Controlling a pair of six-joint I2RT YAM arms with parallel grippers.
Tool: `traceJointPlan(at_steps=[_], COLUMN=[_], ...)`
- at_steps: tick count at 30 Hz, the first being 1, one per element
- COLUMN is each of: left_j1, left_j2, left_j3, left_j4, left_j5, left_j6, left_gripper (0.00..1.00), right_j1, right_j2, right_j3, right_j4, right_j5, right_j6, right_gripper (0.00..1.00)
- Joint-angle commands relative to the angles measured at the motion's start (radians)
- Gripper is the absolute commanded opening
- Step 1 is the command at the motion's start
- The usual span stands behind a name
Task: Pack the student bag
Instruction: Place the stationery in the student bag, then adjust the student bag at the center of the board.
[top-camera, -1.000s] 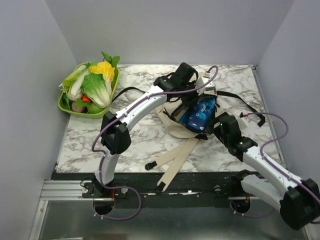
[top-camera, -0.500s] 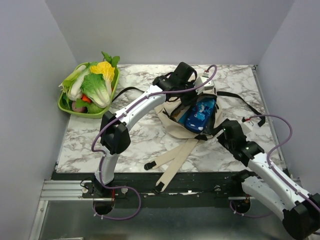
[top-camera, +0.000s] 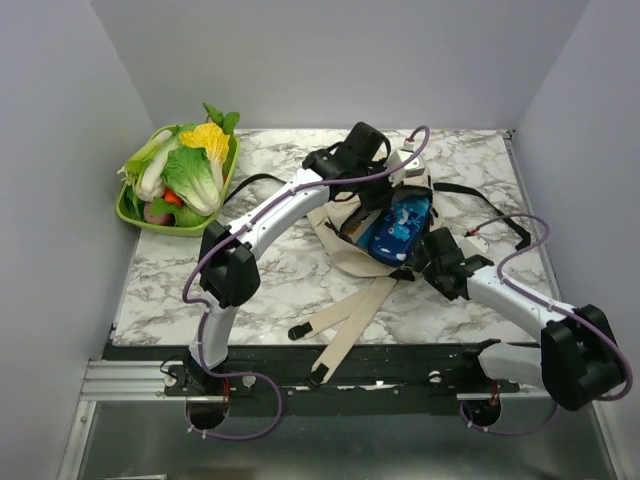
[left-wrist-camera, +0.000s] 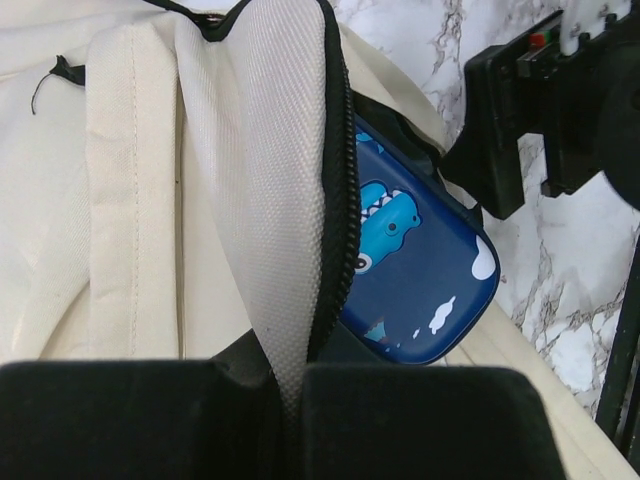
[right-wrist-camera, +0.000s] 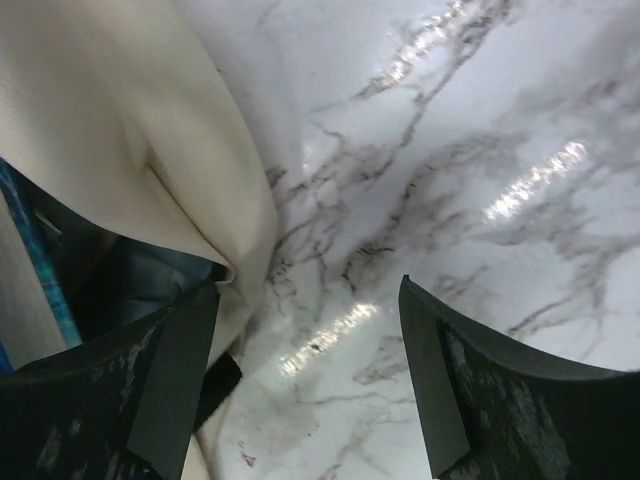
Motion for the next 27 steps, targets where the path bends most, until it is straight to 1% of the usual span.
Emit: traceJointPlan(at_steps=[1, 3, 8, 11, 14, 19, 26, 27], left_j1=[0.003, 0.006, 0.008, 0.011, 0.009, 0.011, 0.011, 0.011], left_j2=[-0.064, -0.066, -0.07, -0.063, -0.061, -0.061, -0.066, -0.064], left_j3=[-0.014, -0.02, -0.049, -0.048, -0.048, -0.046, -0.045, -0.045], left_j4=[0.01, 0.007, 0.02, 0.016, 0.016, 0.016, 0.011, 0.011], left_j5=[0.048, 0.052, 0.062, 0.069, 0.069, 0.071, 0.077, 0.077], left_j6=[-0.012, -0.009, -0.007, -0.01, -0.01, -0.012, -0.017, -0.017], left_gripper=[0.0, 0.0, 0.0, 0.0, 0.0, 0.0, 0.0, 0.0], right_j1=[0.001, 0.001, 0.001, 0.0, 0.001, 0.001, 0.001, 0.001], right_j2=[0.093, 0.078, -0.062, -0.07, -0.047, 0.07, 0.167, 0.18], right_j3=[0.076, 0.07, -0.008, 0.0, 0.009, 0.037, 0.049, 0.053], right_j4=[0.085, 0.095, 0.131, 0.133, 0.139, 0.153, 0.2, 0.213], right_j5=[0.035, 0.022, 0.038, 0.036, 0.021, -0.004, -0.012, -0.01], right_j6=[0.029, 0.031, 0.04, 0.04, 0.038, 0.049, 0.055, 0.049], right_gripper=[0.81, 0.79, 0.73, 0.72, 0.72, 0.72, 0.71, 0.7])
